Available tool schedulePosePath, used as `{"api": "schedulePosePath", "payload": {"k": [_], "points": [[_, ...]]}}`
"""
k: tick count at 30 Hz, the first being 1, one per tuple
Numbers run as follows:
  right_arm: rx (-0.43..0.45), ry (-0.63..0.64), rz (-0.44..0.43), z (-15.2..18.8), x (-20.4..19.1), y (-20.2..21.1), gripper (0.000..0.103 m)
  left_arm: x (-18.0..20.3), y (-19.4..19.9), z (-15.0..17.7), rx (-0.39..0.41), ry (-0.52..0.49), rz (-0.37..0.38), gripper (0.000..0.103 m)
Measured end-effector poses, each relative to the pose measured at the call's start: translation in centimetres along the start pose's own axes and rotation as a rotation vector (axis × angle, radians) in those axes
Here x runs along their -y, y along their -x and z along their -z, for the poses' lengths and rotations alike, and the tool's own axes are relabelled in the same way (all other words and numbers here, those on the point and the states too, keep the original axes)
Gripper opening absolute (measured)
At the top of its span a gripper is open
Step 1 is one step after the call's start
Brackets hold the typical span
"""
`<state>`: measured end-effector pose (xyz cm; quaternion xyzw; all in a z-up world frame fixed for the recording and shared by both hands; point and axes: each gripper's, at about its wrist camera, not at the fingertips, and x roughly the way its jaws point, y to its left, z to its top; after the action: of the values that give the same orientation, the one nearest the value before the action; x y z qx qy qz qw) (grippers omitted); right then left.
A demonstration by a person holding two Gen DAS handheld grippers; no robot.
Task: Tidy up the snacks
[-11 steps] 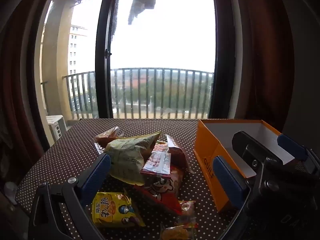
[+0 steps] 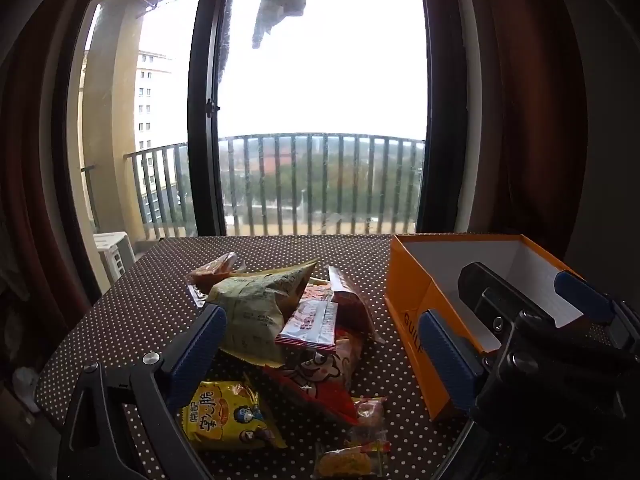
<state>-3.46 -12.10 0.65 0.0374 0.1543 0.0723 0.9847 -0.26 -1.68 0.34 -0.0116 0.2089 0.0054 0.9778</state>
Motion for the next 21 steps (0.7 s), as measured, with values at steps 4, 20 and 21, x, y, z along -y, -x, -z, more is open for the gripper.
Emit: {"api": "schedulePosePath", "payload": {"k": [4, 20, 21], "points": [[-0.005, -0.005, 0.012, -0.3, 0.6, -1.0, 0.103, -0.4, 0.3, 0.0, -0.007, 0.011, 0.010, 0.098], [-0.014, -0.009, 0.024, -0.1, 0.3, -1.5, 0.103, -0.7, 0.6, 0.4, -0.013, 0.011, -0.019, 0.100], [-0.018, -0.007, 0.025, -0.1, 0.3, -1.5, 0.103, -0.7, 0.5, 0.4, -0.013, 0.009, -0.019, 0.100]]}}
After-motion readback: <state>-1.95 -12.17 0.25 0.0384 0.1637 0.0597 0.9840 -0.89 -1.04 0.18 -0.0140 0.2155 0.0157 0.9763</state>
